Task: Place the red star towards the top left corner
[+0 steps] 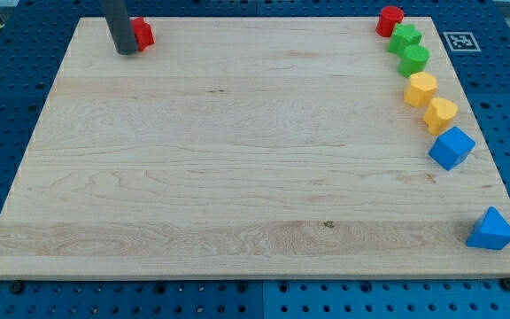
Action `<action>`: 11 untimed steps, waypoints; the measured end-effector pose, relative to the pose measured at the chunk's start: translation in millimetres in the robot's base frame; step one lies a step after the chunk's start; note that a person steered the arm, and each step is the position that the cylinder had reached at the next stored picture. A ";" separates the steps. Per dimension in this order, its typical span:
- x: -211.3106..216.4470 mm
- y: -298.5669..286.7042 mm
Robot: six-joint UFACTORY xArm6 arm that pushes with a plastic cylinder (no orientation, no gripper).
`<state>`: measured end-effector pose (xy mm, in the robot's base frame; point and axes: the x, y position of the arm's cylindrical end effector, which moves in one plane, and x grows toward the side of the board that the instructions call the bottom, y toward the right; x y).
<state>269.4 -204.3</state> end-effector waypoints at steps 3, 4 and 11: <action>9.4 52.5; -13.9 51.3; -27.9 5.1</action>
